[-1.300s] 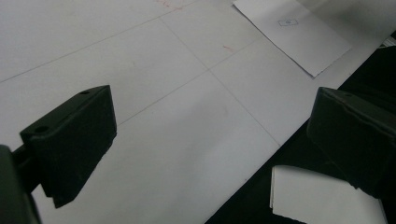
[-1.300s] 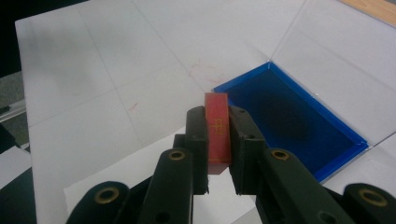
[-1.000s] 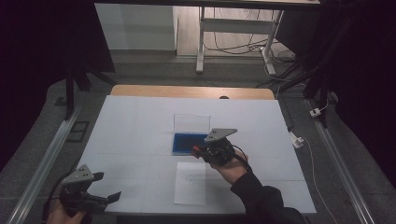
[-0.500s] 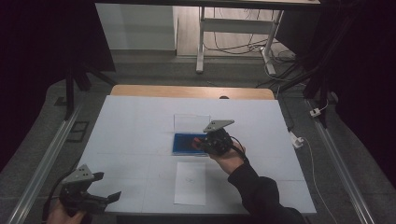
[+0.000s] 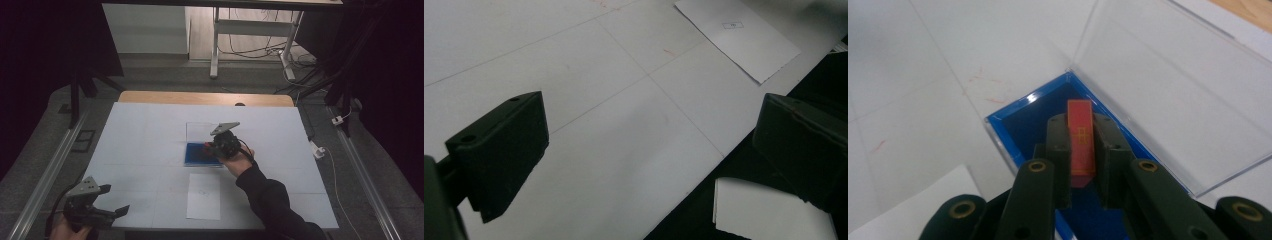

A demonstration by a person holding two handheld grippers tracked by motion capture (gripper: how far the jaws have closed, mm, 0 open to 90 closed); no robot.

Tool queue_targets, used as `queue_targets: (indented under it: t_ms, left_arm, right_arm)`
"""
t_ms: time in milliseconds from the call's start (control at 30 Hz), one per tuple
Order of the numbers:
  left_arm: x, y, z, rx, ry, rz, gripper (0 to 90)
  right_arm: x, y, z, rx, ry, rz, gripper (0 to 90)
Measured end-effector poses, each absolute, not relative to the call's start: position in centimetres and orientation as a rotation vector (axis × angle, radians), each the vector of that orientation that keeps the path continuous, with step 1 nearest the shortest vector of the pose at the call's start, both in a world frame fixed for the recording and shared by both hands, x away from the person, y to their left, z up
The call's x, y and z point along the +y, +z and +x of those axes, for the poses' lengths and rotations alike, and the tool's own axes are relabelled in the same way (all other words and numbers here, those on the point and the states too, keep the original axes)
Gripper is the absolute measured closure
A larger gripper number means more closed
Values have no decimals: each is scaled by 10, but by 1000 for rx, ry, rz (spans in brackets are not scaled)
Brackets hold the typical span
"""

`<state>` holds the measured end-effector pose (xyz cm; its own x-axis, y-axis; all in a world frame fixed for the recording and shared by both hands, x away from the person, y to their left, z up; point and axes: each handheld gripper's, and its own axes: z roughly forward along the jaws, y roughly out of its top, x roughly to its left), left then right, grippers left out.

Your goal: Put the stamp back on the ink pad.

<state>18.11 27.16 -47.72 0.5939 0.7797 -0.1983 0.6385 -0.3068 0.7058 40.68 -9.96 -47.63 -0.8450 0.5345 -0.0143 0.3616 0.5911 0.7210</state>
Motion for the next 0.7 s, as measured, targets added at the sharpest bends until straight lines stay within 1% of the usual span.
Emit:
queue_targets:
  t_ms: [367, 700]
  left_arm:
    - [271, -477, 181, 1120, 231, 2042, 18]
    - [271, -477, 180, 1119, 233, 2042, 18]
  right_arm:
    - [-90, -493, 418, 2611, 1034, 741, 792]
    - [-87, -497, 419, 2615, 1019, 722, 786]
